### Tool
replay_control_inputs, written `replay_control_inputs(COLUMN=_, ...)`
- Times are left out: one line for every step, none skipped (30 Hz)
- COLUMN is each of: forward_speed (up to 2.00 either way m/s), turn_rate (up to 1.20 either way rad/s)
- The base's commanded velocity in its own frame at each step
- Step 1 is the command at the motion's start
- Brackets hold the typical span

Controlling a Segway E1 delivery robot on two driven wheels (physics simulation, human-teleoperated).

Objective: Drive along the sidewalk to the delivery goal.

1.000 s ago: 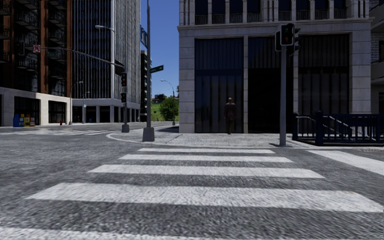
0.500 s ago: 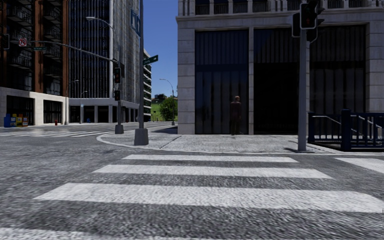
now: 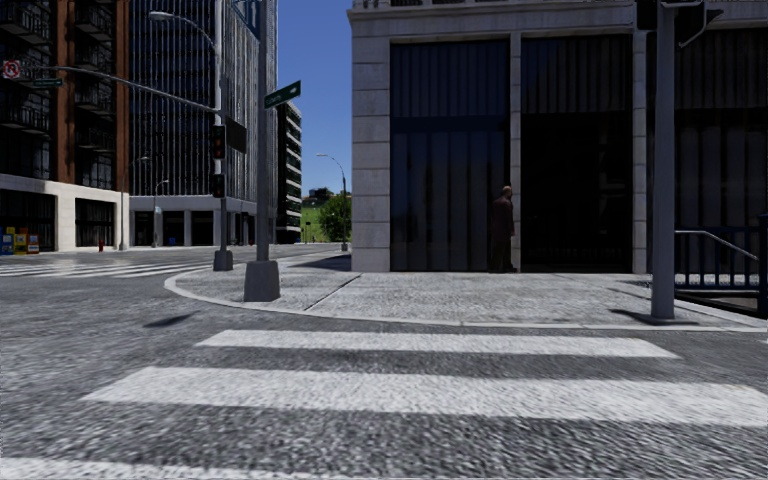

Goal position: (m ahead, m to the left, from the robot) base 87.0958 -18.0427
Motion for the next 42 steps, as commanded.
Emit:
replay_control_inputs(forward_speed=2.0, turn_rate=0.0)
replay_control_inputs(forward_speed=2.0, turn_rate=0.0)
replay_control_inputs(forward_speed=2.0, turn_rate=0.0)
replay_control_inputs(forward_speed=2.0, turn_rate=0.0)
replay_control_inputs(forward_speed=2.0, turn_rate=0.0)
replay_control_inputs(forward_speed=2.0, turn_rate=0.0)
replay_control_inputs(forward_speed=2.0, turn_rate=0.0)
replay_control_inputs(forward_speed=2.0, turn_rate=0.0)
replay_control_inputs(forward_speed=2.0, turn_rate=0.0)
replay_control_inputs(forward_speed=2.0, turn_rate=0.0)
replay_control_inputs(forward_speed=2.0, turn_rate=0.0)
replay_control_inputs(forward_speed=2.0, turn_rate=0.0)
replay_control_inputs(forward_speed=2.0, turn_rate=0.0)
replay_control_inputs(forward_speed=2.0, turn_rate=0.0)
replay_control_inputs(forward_speed=2.0, turn_rate=0.0)
replay_control_inputs(forward_speed=2.0, turn_rate=0.0)
replay_control_inputs(forward_speed=2.0, turn_rate=0.0)
replay_control_inputs(forward_speed=2.0, turn_rate=0.0)
replay_control_inputs(forward_speed=2.0, turn_rate=0.0)
replay_control_inputs(forward_speed=2.0, turn_rate=0.0)
replay_control_inputs(forward_speed=2.0, turn_rate=0.0)
replay_control_inputs(forward_speed=2.0, turn_rate=0.0)
replay_control_inputs(forward_speed=2.0, turn_rate=0.0)
replay_control_inputs(forward_speed=2.0, turn_rate=0.0)
replay_control_inputs(forward_speed=2.0, turn_rate=0.0)
replay_control_inputs(forward_speed=2.0, turn_rate=0.0)
replay_control_inputs(forward_speed=2.0, turn_rate=0.0)
replay_control_inputs(forward_speed=2.0, turn_rate=0.0)
replay_control_inputs(forward_speed=2.0, turn_rate=0.0)
replay_control_inputs(forward_speed=2.0, turn_rate=0.0)
replay_control_inputs(forward_speed=2.0, turn_rate=0.0)
replay_control_inputs(forward_speed=2.0, turn_rate=0.0)
replay_control_inputs(forward_speed=2.0, turn_rate=0.0)
replay_control_inputs(forward_speed=2.0, turn_rate=0.0)
replay_control_inputs(forward_speed=2.0, turn_rate=0.0)
replay_control_inputs(forward_speed=2.0, turn_rate=0.0)
replay_control_inputs(forward_speed=2.0, turn_rate=0.0)
replay_control_inputs(forward_speed=2.0, turn_rate=0.0)
replay_control_inputs(forward_speed=2.0, turn_rate=0.0)
replay_control_inputs(forward_speed=2.0, turn_rate=0.0)
replay_control_inputs(forward_speed=1.97, turn_rate=0.0)
replay_control_inputs(forward_speed=1.66, turn_rate=0.0)
